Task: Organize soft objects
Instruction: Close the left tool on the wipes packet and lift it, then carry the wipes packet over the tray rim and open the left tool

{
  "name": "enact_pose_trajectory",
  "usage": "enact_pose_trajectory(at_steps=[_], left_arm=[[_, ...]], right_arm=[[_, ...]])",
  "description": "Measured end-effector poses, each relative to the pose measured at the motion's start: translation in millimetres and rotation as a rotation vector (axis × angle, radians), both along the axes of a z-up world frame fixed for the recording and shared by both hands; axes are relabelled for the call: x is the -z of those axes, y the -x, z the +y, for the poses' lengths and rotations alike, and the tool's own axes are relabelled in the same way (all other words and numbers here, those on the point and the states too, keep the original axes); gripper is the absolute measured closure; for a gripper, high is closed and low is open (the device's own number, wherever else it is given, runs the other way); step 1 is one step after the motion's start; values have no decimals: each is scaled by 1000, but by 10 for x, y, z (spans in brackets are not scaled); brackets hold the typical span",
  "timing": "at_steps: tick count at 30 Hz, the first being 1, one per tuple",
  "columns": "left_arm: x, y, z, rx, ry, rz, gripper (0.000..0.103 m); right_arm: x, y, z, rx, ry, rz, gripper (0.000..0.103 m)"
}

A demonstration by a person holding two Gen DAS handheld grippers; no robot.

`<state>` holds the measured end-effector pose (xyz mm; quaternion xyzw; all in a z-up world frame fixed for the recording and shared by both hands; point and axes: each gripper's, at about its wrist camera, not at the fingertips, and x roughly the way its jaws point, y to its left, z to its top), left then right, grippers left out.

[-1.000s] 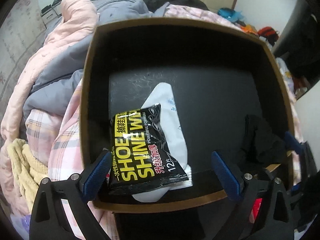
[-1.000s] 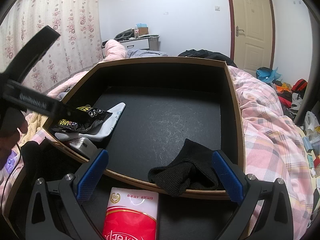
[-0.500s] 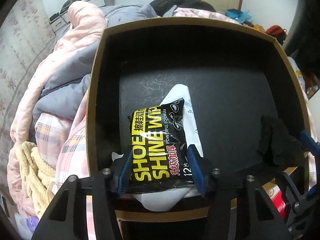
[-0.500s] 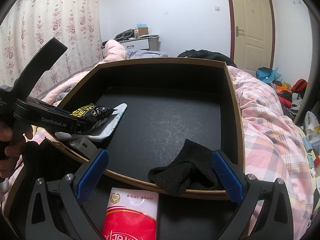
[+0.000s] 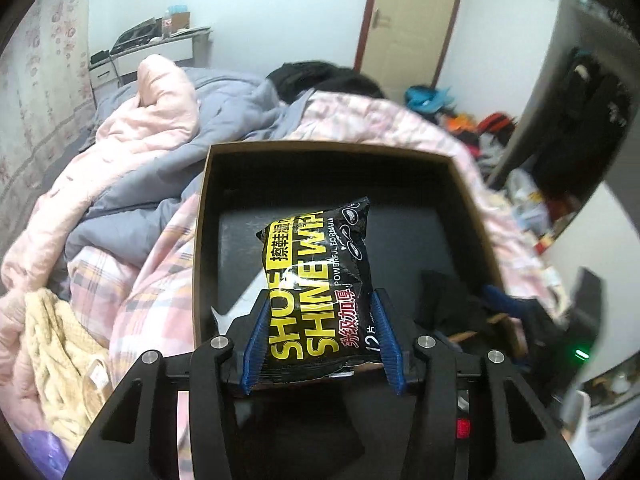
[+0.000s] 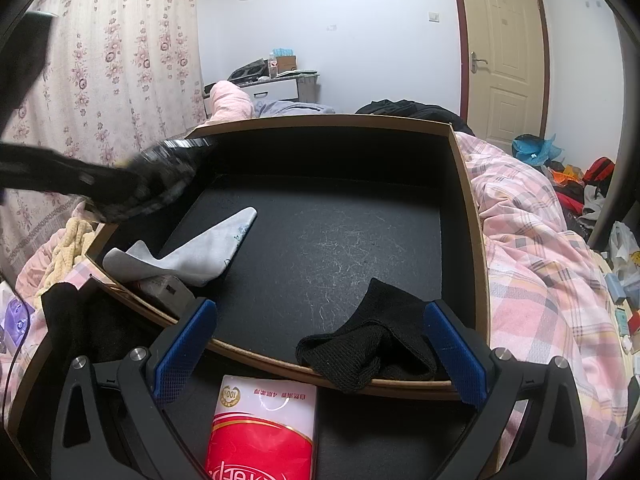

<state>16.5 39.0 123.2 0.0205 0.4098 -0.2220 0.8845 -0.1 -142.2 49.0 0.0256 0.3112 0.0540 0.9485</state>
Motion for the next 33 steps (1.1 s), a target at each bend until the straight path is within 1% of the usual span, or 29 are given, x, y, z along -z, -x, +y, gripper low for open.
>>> enact_pose_trajectory(at_steps=[4, 7, 10, 11, 12, 13, 14, 15, 17, 19, 21, 25, 27, 29, 30, 32, 33], left_arm=[[-55, 300, 125, 21, 42, -14, 58], [42, 589, 66, 98, 57, 9, 58], [229, 738, -69, 202, 22, 61, 57], [288, 785, -117, 233, 6, 68, 57], [328, 820, -140, 242, -12, 64, 57], [383, 846, -165, 237, -42, 53, 57], [414, 842, -171, 236, -51, 59, 57], [475, 815, -168, 240, -48, 93, 57], [544, 787, -144, 226, -47, 135, 57], [555, 819, -149, 233, -56, 123, 57], [553, 842, -177, 260, -59, 113, 57], [643, 794, -181, 246, -94, 130, 57], [663, 759, -146, 231, -91, 140, 57], [613, 740, -99, 216, -59, 143, 57], [570, 744, -76, 210, -38, 140, 55], [492, 739, -6, 194, 11, 125, 37], [451, 734, 27, 184, 39, 113, 21]], right_arm=[[0, -2, -1, 0, -1, 0, 1], [1, -4, 0, 0, -1, 0, 1], [-1, -7, 0, 0, -2, 0, 1], [-1, -9, 2, 0, -3, 0, 1], [-2, -9, 3, 0, -3, 0, 1], [-1, -7, 4, -2, -4, -1, 1], [-3, -7, 7, -3, -3, -1, 1], [-1, -5, 1, -3, -6, -3, 1], [-1, -8, -6, -4, -10, -3, 1], [0, -9, -4, -4, -10, -3, 1], [1, -11, -3, -4, -10, -3, 1], [2, -13, -1, -5, -11, -4, 1], [6, -14, 7, -5, -11, -5, 1], [6, -13, 1, -4, -12, -5, 1], [6, -15, 5, -4, -12, -5, 1], [7, -18, 9, -4, -12, -4, 1], [7, -19, 11, -4, -12, -4, 1]])
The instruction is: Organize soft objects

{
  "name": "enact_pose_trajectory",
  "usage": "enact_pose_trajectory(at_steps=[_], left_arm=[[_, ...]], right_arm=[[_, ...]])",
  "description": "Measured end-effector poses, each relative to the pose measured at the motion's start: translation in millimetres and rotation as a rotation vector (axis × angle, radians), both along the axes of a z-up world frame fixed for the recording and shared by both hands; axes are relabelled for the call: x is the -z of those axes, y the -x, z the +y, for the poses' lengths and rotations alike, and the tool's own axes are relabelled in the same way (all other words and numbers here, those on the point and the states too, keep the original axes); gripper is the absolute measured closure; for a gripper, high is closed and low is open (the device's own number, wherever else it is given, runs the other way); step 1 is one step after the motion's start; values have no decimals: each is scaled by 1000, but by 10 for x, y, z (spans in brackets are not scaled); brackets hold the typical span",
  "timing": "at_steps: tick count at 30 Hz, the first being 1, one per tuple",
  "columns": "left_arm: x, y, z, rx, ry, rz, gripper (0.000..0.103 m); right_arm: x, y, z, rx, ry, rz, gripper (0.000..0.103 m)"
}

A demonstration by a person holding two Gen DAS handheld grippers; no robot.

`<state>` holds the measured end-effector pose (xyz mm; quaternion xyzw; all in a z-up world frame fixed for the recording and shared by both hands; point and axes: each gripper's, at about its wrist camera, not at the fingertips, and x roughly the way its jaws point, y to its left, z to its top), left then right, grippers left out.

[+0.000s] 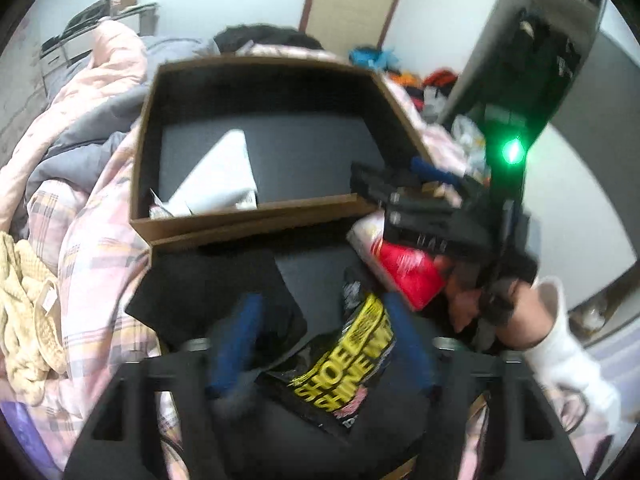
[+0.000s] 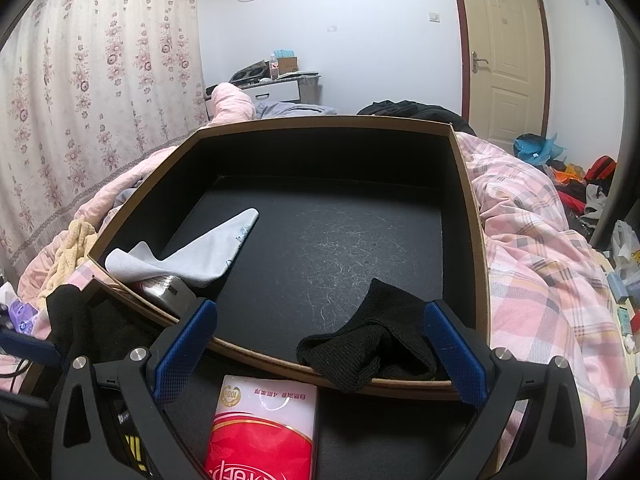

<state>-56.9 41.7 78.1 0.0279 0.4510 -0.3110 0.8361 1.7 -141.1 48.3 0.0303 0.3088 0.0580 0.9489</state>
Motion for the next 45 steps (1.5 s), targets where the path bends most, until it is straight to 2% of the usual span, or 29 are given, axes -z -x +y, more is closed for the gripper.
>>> enact_pose_trajectory(at_steps=[2, 5, 11, 16, 21, 23, 24, 25, 26, 36, 39, 41, 45], left_arm=[[-68, -21, 89, -45, 66, -16, 20], [-115, -71, 157, -97, 108, -21, 20], [-209, -195, 174, -153, 151, -97, 20], [-171, -426, 122, -226, 162, -158, 20], [-203, -584, 285, -361, 298, -214, 20], [-245, -652, 324, -394, 330, -238, 16], [-253, -687, 330, -407, 339, -251, 6], [-246, -728, 324, -416, 344, -268, 0], [-238, -745, 312, -417, 343, -283, 0], [153, -700, 43, -410, 102, -413, 0], [315, -757, -16, -385, 6, -399, 0], [426, -812, -17, -406, -50, -359, 0], [451, -829, -21, -406, -76, -359, 0]], right_arm=[[0, 0, 0, 0, 0, 0, 1], [1, -2, 2, 0, 0, 0, 1], [1, -5, 4, 0, 0, 0, 1], [2, -7, 8, 0, 0, -1, 1], [3, -10, 10, 1, 0, 0, 1], [3, -11, 11, 1, 0, 0, 1], [4, -11, 11, 1, 0, 0, 1], [4, -8, 4, 1, 0, 0, 1], [4, -11, 11, 1, 0, 0, 1], [8, -15, 14, 1, 0, -1, 1], [9, -14, 21, 0, 2, -1, 1], [13, -17, 19, 1, 4, -2, 1], [8, -21, 25, -3, 9, -3, 1]])
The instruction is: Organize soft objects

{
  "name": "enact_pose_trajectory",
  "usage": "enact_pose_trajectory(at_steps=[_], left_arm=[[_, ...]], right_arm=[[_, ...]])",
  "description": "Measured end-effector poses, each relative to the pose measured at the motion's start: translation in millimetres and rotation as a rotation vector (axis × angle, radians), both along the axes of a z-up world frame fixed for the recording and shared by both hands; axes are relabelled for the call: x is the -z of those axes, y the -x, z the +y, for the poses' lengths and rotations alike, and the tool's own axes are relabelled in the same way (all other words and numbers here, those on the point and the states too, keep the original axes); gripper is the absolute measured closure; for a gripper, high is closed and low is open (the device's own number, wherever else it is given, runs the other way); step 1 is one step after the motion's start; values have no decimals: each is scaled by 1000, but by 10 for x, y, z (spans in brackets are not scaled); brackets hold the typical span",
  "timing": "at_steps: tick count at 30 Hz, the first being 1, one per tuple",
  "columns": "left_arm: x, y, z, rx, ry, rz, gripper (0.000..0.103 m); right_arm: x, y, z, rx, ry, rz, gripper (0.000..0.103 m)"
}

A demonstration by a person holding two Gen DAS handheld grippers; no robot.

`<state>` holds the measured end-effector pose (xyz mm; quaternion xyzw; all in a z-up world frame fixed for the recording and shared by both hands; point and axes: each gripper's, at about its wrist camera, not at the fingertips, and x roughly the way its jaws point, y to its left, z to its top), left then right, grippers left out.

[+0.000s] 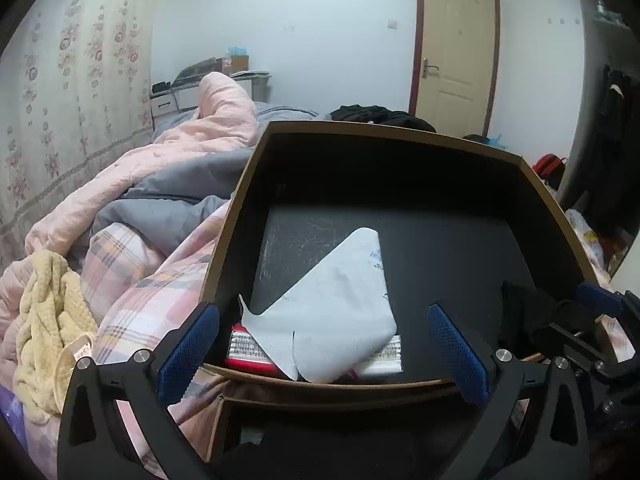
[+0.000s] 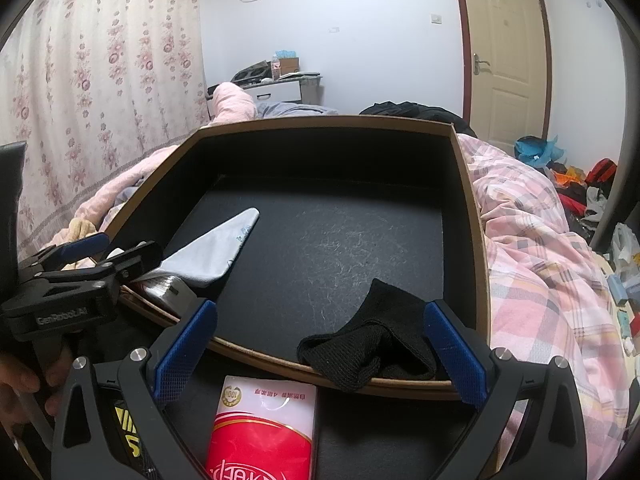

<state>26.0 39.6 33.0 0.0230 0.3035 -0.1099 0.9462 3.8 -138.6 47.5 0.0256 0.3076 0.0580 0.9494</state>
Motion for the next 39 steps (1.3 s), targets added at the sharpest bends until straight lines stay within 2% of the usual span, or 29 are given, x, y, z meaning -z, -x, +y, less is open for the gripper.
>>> enact_pose_trajectory(at_steps=[5, 39], left_arm=[[63, -20, -93, -17, -101, 17, 0], [57, -40, -98, -19, -110, 40, 0]], right_arm=[[0, -7, -14, -1, 2, 1, 1], [-4, -3, -7, -3, 3, 2, 1]])
